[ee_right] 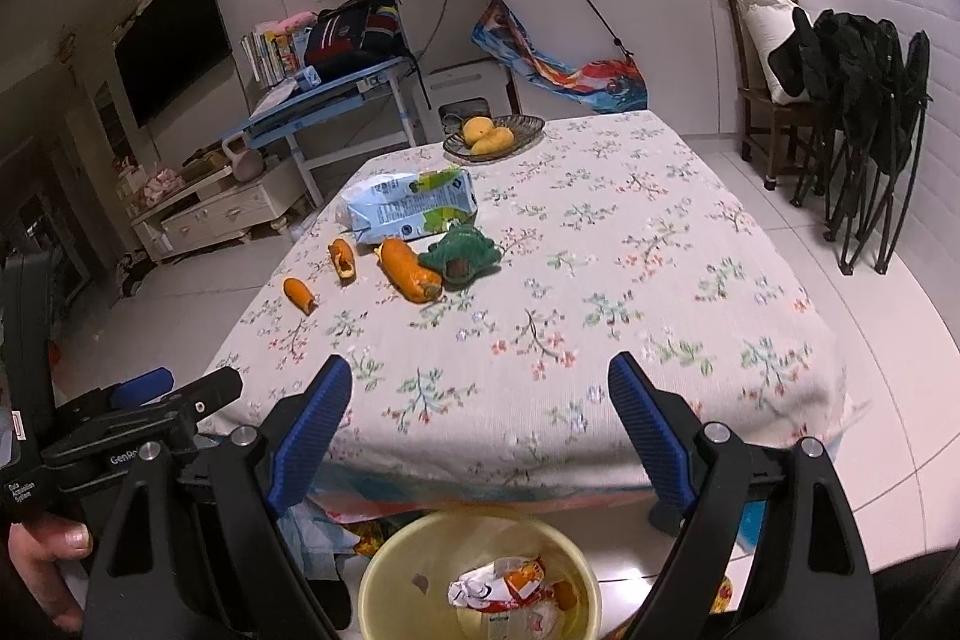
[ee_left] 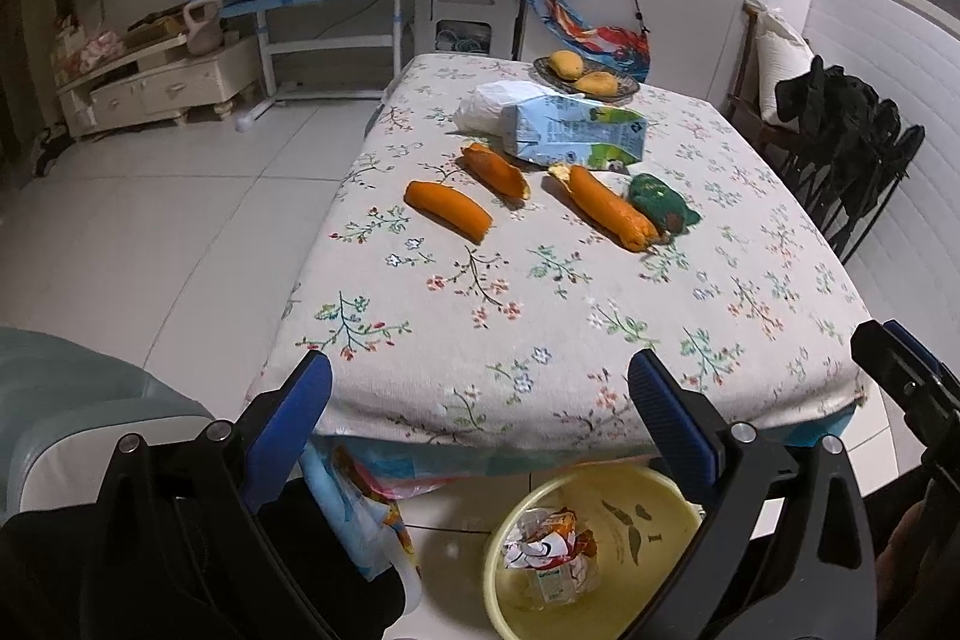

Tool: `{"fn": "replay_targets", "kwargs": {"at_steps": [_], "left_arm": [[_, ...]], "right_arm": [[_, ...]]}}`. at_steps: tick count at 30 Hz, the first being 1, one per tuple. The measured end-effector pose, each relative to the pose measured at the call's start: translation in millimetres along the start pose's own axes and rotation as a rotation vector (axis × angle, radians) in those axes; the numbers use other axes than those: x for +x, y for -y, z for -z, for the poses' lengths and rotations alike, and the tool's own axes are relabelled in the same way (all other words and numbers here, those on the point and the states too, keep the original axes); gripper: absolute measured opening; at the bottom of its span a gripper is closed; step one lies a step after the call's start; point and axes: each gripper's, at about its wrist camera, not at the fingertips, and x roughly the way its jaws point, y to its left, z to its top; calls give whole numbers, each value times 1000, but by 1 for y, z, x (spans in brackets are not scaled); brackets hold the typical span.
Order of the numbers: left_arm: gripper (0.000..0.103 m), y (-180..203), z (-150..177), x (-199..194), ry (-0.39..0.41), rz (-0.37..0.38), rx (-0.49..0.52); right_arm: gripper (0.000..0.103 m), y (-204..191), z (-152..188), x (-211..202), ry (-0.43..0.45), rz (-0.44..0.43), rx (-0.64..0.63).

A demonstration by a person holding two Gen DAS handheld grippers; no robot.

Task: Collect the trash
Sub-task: 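Grasp the green plush toy with the right gripper while the left tool approaches a carrot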

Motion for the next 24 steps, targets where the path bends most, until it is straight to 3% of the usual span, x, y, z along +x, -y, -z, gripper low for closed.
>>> {"fn": "replay_targets", "kwargs": {"at_steps": [24], "left_arm": [[96,-28,-49,57,-59,-74,-112]], "right_arm": [[84,8,-56,81,-113,-9,-110]]}}
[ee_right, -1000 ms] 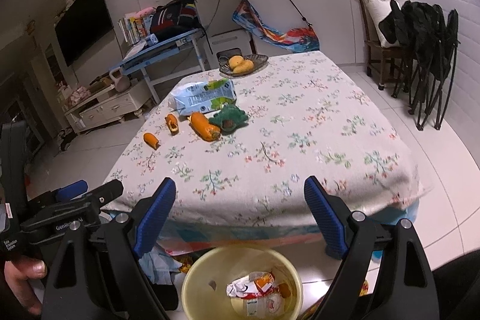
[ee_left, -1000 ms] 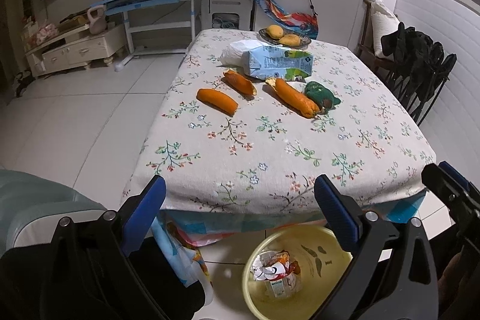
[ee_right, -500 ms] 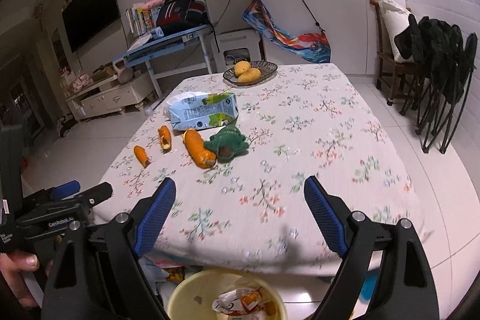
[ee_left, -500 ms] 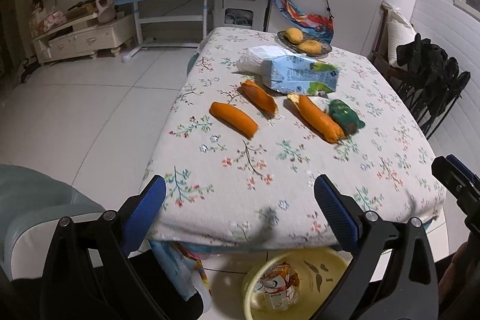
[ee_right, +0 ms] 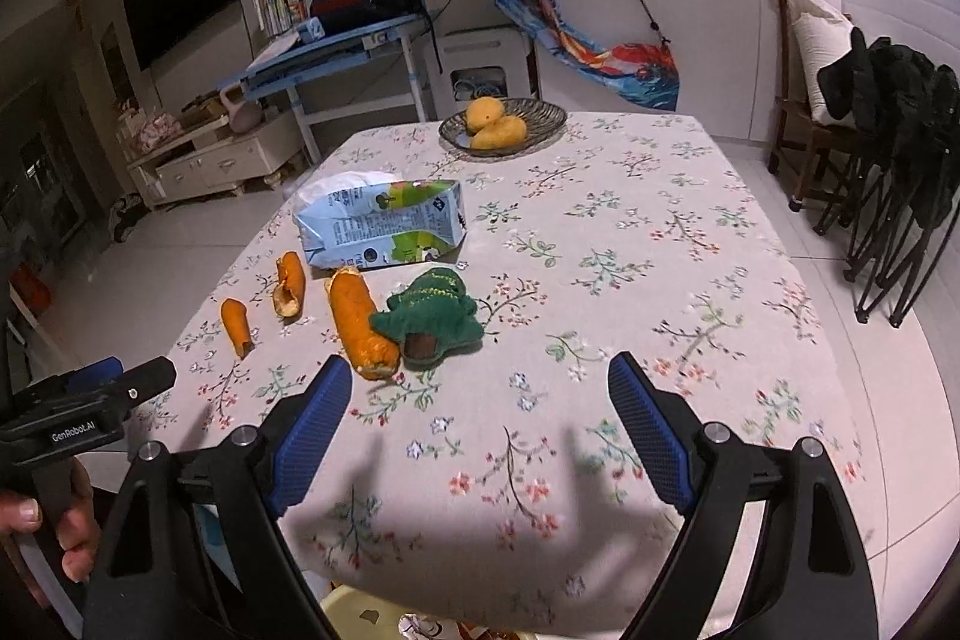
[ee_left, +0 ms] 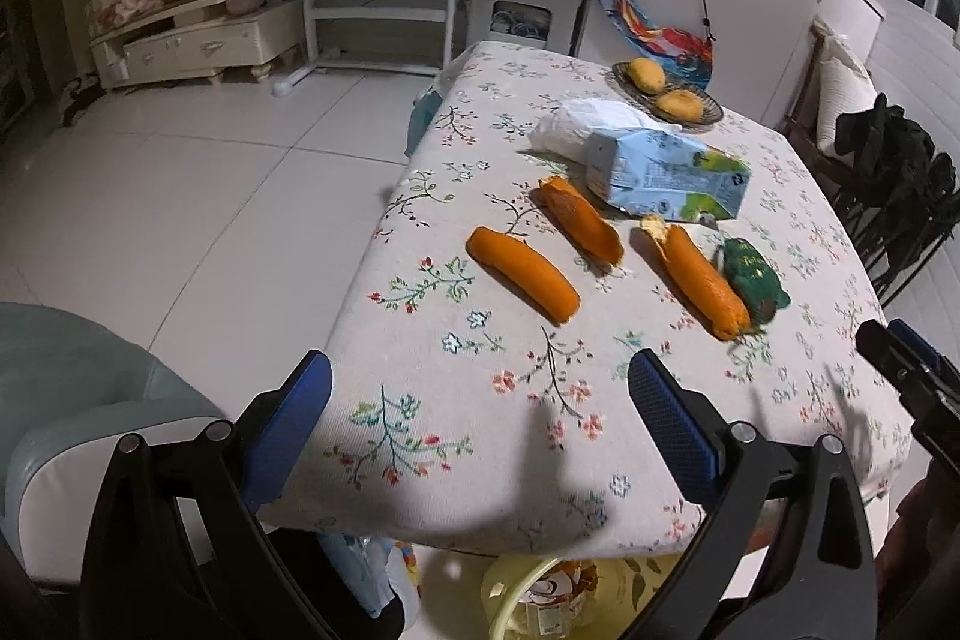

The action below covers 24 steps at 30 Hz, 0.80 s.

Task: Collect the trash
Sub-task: 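Grasp the green plush toy with the right gripper while the left tool approaches a carrot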

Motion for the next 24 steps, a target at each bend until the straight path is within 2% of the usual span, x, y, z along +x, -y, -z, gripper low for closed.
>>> {"fn": "replay_targets", "kwargs": {"at_steps": [12,20,24], "left_arm": [[96,6,-21,31,-34,-31,4],[96,9,-30,48,-54,-38,1],[92,14,-33,54,-57,-43,16]], "right_arm": [[84,-5,-18,42,-74,-27,-42],[70,-11,-22,68,-137,-42,-54],[66,-13,-24,75,-151,-55,-48]]}}
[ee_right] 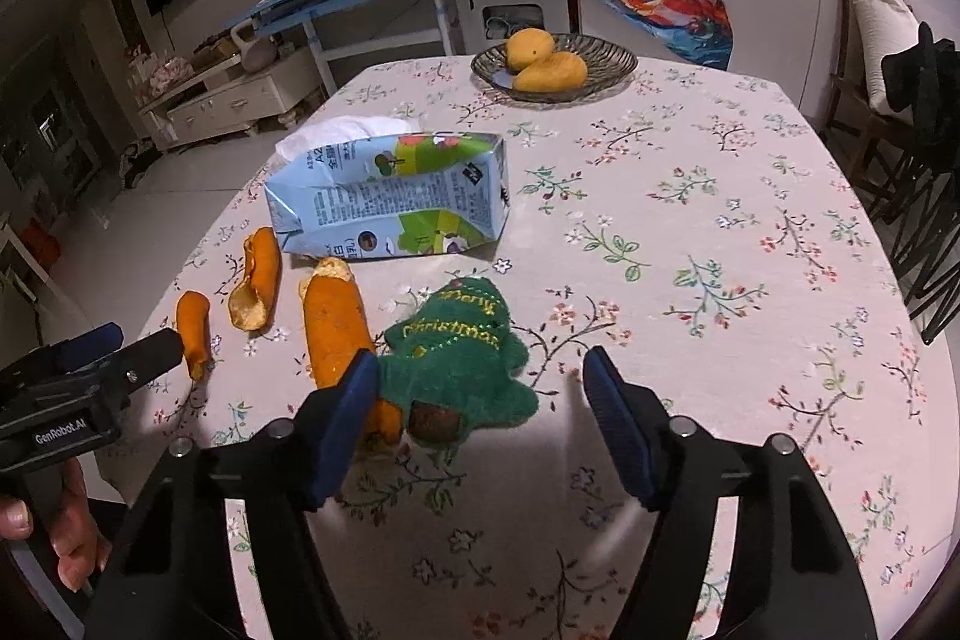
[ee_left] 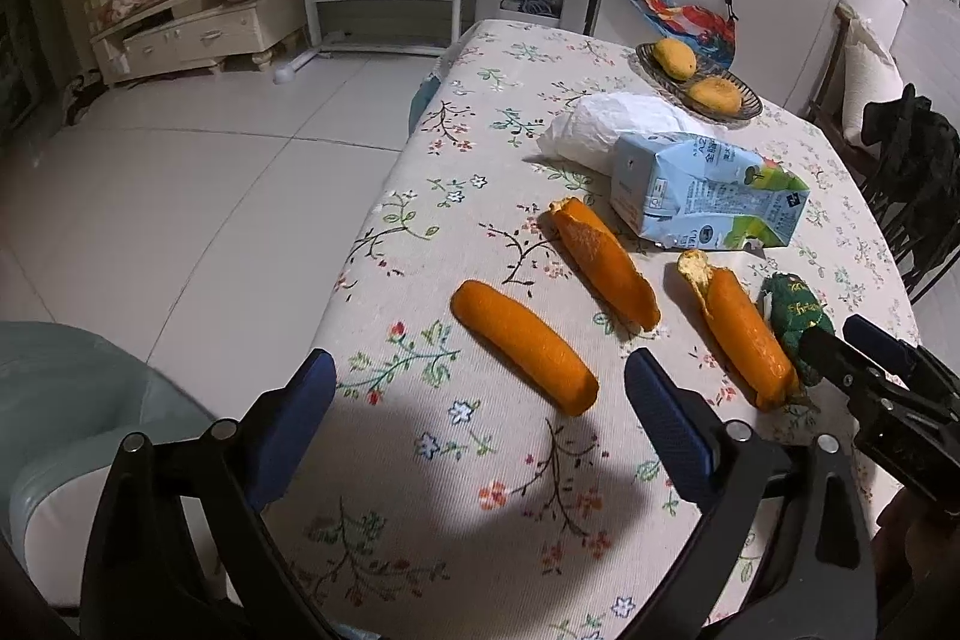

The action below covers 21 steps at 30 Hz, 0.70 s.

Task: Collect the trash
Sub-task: 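Grasp the green plush toy with the right gripper while the left tool approaches a carrot, then grasp an orange carrot with the left gripper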

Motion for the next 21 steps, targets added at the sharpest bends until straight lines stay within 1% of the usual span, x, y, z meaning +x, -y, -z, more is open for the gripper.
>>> {"fn": "replay_targets", "kwargs": {"at_steps": [2,4,6,7,9,13,14,15,17,18,19,21], "left_arm": [[88,2,-2,4,-6,3,7],[79,4,-3,7,-16,12,11],[74,6,-4,10,-24,19,22],[69,8,-3,12,-28,24,34],[63,12,-2,14,-34,31,57],[51,18,-1,17,-40,55,86],[51,19,-1,17,-37,55,90],[48,20,-1,17,-36,58,97],[39,22,0,16,-33,67,107],[31,22,0,16,-33,79,110],[23,22,1,16,-35,98,109],[16,23,2,15,-47,150,113]], "right_arm": [[62,-2,-1,2,-6,-4,-6],[60,-3,-1,4,-13,-6,-12],[53,-6,-1,6,-20,-10,-24],[47,-7,0,7,-27,-9,-35],[43,-9,1,6,-27,-13,-45],[32,-5,1,3,-18,-31,-34],[30,-3,1,2,-18,-38,-29],[29,-3,1,2,-19,-40,-28],[27,-3,2,0,-13,-40,-28],[27,-3,2,-2,-8,-41,-25],[27,-2,2,-4,-2,-44,-20],[26,-1,3,-9,13,-41,-14]]}}
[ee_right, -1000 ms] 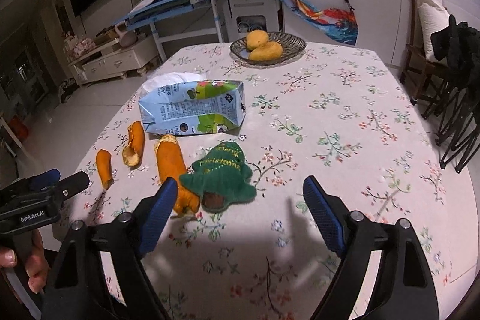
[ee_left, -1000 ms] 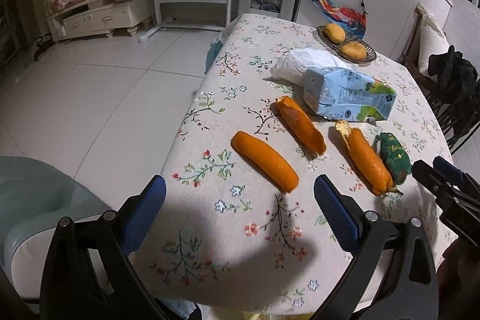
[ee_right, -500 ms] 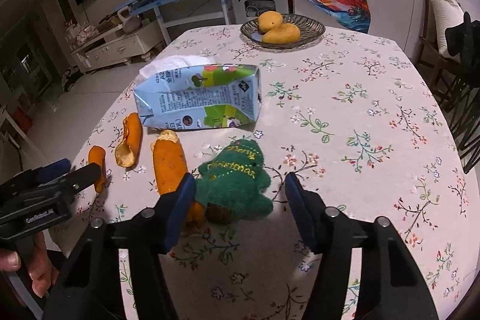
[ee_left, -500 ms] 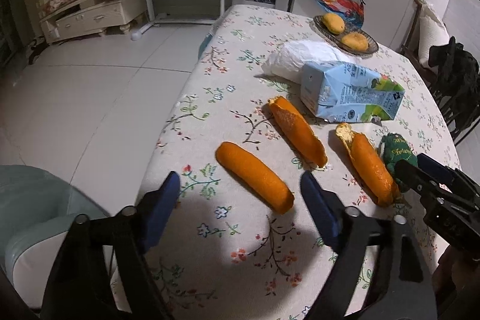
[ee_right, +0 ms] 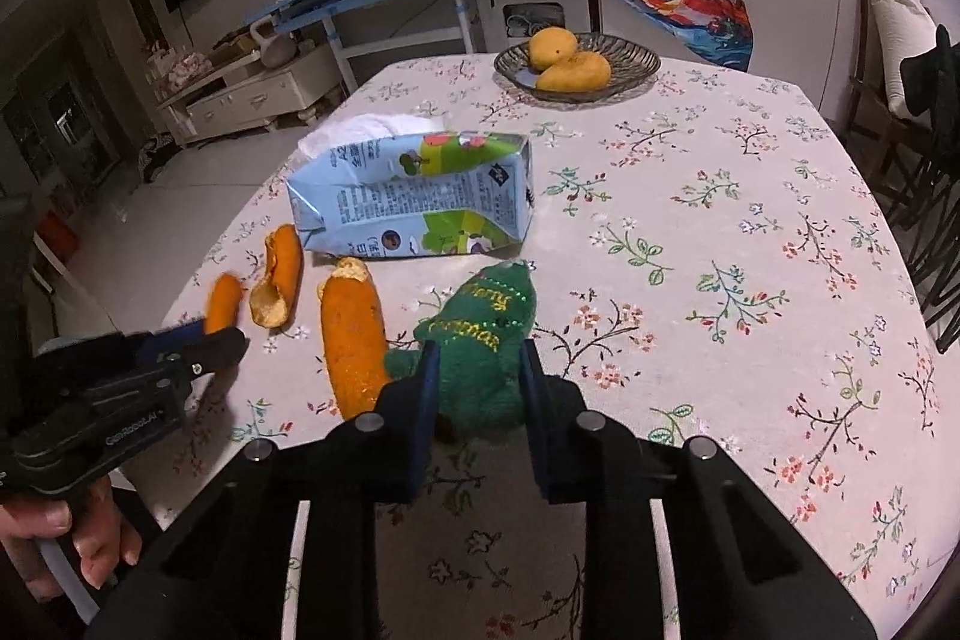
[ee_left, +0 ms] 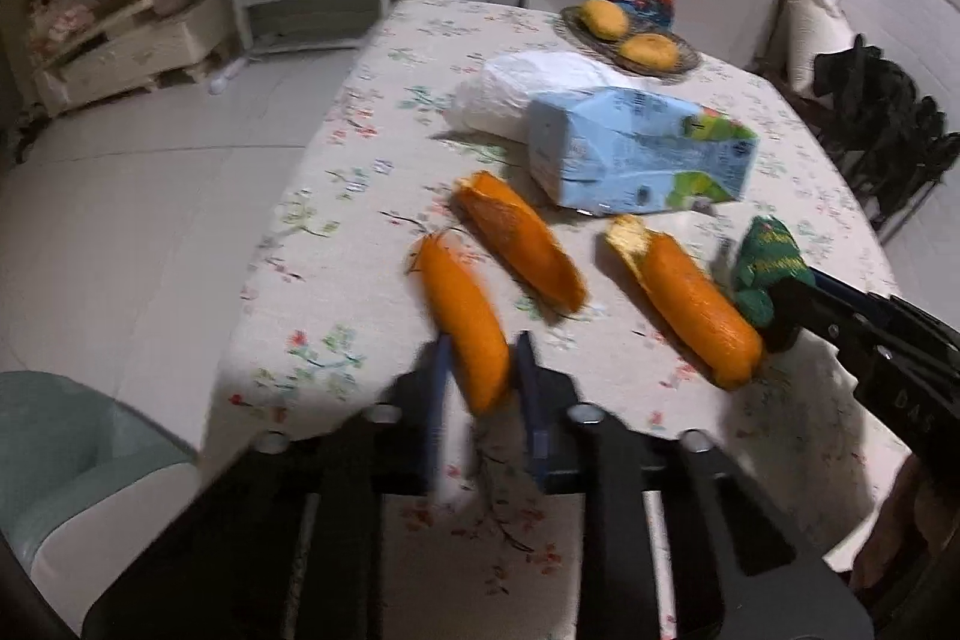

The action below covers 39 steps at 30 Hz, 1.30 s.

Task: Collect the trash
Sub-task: 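Grasp an orange carrot with the left gripper, then carry the carrot and green plush toy back toward the yellow basin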

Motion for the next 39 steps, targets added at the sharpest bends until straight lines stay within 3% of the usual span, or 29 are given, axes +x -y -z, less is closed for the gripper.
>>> {"fn": "replay_targets", "kwargs": {"at_steps": [6,13,22,29,35,39], "left_arm": [[15,6,3,-12,23,55,42],[15,5,12,-25,39,47,36],[14,5,21,-43,87,68,31],[14,-3,29,-43,63,66,-1],[15,-3,37,-30,-5,42,10],[15,-3,37,-29,-1,45,7]], "right_arm": [[26,13,2,-18,35,-9,50],[26,26,6,-36,68,-37,119],[26,14,25,-54,86,-62,117],[26,11,36,-62,92,-63,124],[27,11,44,-67,92,-61,139],[27,10,47,-69,96,-61,141]]}}
